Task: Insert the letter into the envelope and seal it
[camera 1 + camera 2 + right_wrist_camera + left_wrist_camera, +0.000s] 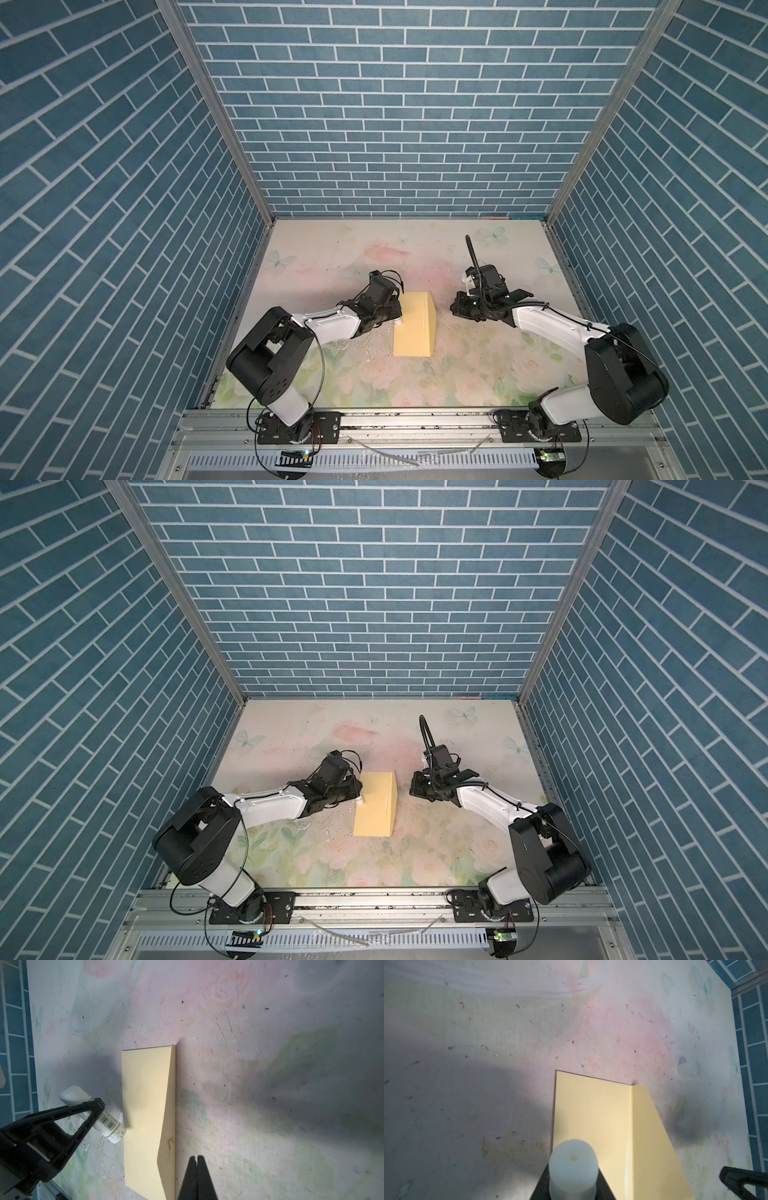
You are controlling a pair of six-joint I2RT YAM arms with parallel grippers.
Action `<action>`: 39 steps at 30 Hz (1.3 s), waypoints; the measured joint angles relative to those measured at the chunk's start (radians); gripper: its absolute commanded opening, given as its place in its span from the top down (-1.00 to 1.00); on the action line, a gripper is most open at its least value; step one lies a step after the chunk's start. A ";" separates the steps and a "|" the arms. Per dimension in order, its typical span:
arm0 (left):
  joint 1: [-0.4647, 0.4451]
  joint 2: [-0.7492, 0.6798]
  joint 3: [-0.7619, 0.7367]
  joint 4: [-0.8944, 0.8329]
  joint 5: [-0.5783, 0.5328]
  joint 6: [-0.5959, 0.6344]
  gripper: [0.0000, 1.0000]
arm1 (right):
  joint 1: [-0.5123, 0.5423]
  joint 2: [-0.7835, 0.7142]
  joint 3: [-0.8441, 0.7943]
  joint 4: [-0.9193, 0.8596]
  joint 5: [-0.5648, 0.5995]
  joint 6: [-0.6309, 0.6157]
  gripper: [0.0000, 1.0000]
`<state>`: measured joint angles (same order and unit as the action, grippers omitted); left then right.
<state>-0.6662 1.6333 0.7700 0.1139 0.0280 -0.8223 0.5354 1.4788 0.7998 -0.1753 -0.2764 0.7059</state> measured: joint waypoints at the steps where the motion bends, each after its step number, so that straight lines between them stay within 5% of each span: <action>1: 0.000 0.006 -0.002 0.006 0.000 -0.001 1.00 | 0.002 0.016 -0.003 0.016 -0.010 0.011 1.00; 39: 0.000 0.045 -0.012 0.105 0.010 -0.019 1.00 | 0.179 0.331 0.041 0.370 -0.117 0.207 1.00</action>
<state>-0.6662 1.6779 0.7578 0.2192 0.0383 -0.8417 0.7143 1.8099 0.8410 0.1947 -0.3935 0.9127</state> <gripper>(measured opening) 0.285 0.046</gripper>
